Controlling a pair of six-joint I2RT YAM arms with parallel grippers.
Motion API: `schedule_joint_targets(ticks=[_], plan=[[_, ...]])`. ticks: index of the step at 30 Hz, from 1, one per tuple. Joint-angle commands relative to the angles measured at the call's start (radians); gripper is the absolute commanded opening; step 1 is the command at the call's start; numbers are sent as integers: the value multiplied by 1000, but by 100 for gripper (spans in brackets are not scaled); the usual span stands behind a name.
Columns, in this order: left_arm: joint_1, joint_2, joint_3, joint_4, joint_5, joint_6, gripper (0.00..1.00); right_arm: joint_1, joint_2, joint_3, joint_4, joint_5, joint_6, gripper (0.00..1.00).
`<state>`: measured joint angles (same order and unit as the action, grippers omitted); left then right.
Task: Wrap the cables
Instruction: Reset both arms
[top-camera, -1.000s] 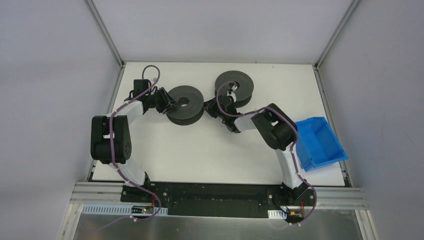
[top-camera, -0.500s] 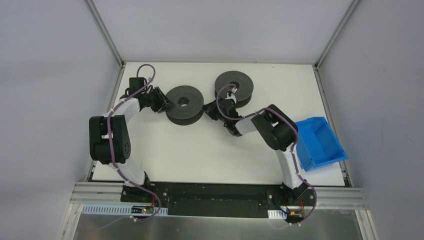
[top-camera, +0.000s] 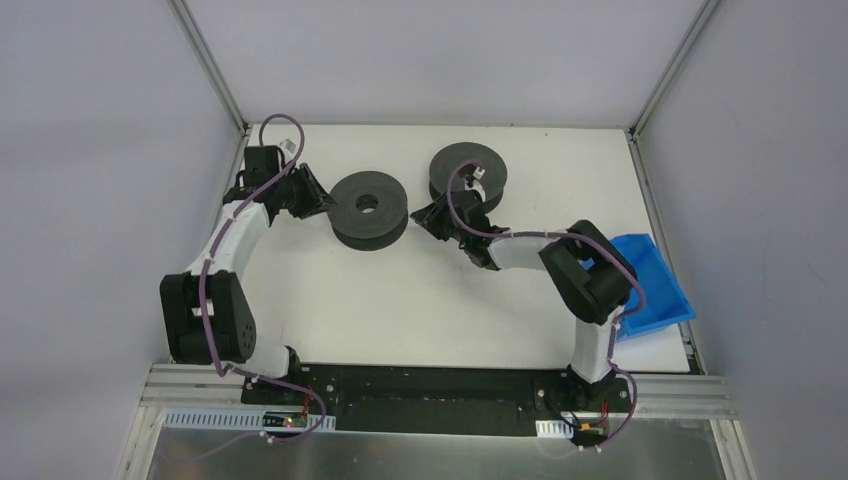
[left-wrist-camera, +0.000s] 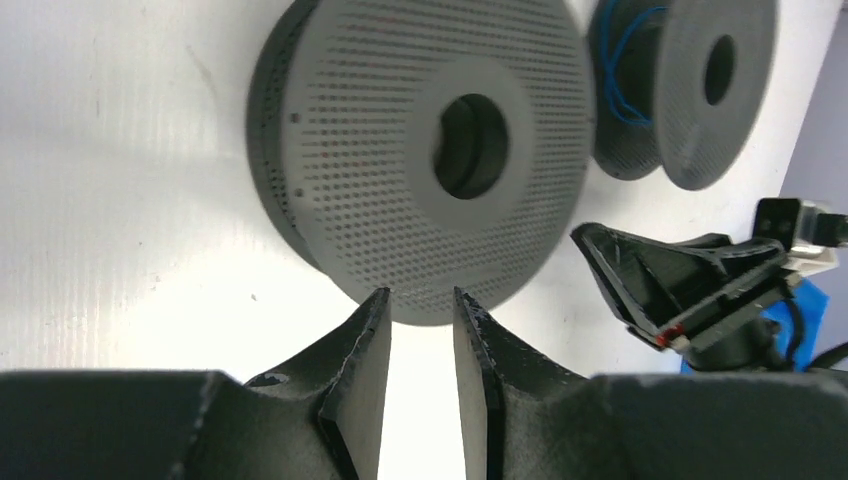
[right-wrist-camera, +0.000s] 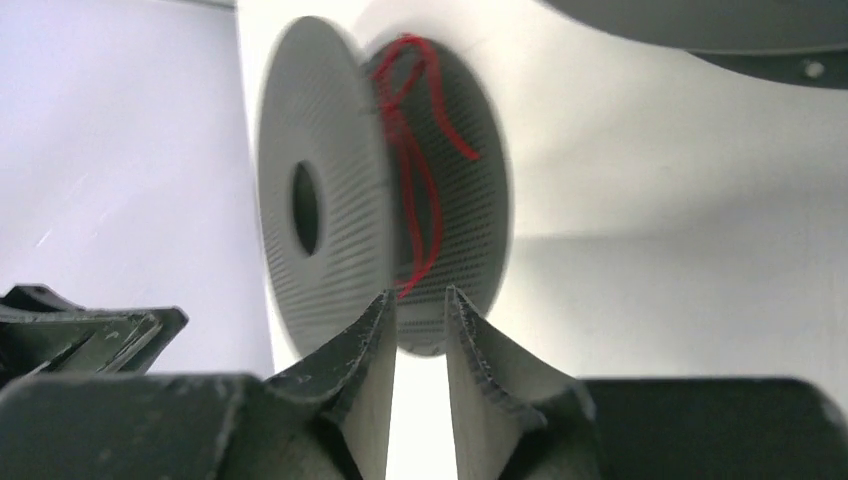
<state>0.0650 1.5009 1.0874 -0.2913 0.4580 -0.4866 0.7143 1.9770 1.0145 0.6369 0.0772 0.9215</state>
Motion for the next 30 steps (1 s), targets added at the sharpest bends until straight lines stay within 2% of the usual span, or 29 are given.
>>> schedule_joint_targets(ticks=[1, 6, 8, 11, 13, 14, 15, 16, 18, 23, 30], plan=[[-59, -170, -8, -21, -10, 84, 28, 4, -283, 5, -233, -32, -167, 28], [-140, -350, -41, -29, 52, 136, 31, 14, -598, 18, -642, 15, -360, 35], [-160, -405, -54, -29, 88, 139, 32, 18, -696, 34, -820, 22, -433, 43], [-178, -467, -72, -30, 154, 147, 40, 19, -836, 30, -972, 42, -494, 62], [-184, -485, -77, -31, 201, 136, 49, 20, -918, 23, -1044, 72, -498, 82], [-184, -489, -76, -30, 222, 121, 55, 20, -958, 18, -1071, 99, -484, 96], [-189, -491, -73, -29, 235, 101, 59, 20, -993, 12, -1097, 116, -469, 99], [-194, -494, -68, -29, 245, 89, 65, 20, -1028, 5, -1119, 133, -459, 99], [-200, -501, -59, -31, 257, 77, 97, 20, -1091, -15, -1148, 177, -429, 99], [-200, -527, -57, -34, 238, 64, 99, 20, -1166, -12, -1248, 299, -339, 99], [-200, -596, -90, -34, 107, 67, 99, 20, -1209, 2, -1282, 341, -370, 99]])
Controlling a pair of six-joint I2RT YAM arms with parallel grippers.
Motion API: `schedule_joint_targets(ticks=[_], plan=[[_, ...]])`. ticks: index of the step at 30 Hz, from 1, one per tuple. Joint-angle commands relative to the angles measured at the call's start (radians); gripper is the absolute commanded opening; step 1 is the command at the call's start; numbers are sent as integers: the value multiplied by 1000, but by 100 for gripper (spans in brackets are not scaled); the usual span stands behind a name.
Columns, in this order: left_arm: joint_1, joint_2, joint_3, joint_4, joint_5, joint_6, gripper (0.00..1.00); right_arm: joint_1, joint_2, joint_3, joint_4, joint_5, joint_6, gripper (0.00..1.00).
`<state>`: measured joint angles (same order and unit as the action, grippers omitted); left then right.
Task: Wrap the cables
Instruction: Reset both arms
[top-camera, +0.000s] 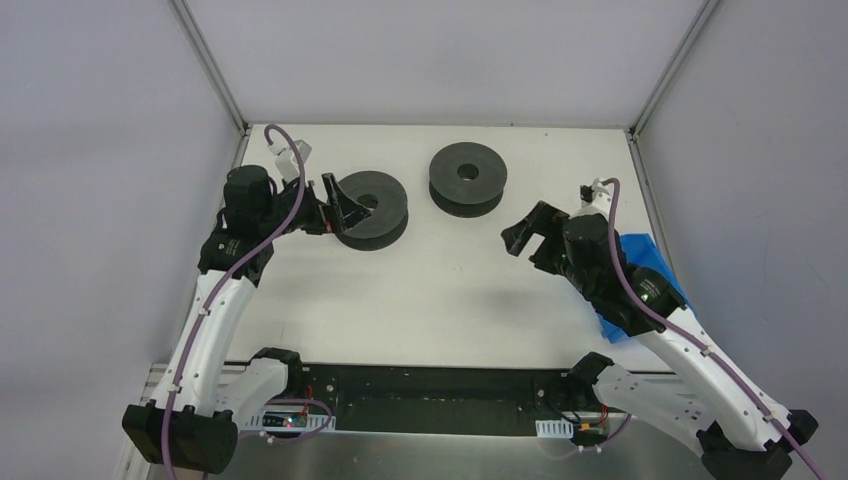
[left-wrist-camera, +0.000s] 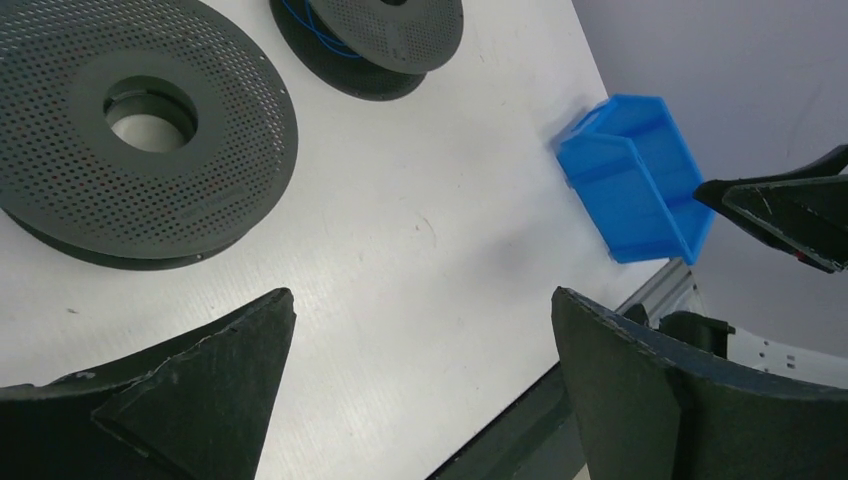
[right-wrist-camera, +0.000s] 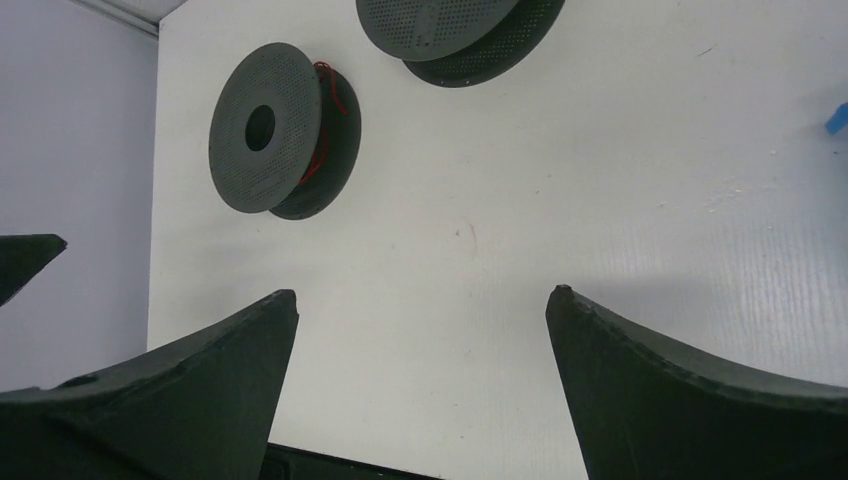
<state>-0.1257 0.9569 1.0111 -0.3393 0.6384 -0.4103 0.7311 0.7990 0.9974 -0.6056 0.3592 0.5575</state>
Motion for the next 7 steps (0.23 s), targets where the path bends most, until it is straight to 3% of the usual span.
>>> schedule_joint_targets(ticks=[1, 7], plan=[[-9, -60, -15, 14, -87, -9, 99, 3, -37, 16, -35, 59, -9, 99], [-9, -93, -36, 14, -132, -5, 99, 3, -67, -7, -11, 65, -14, 99]])
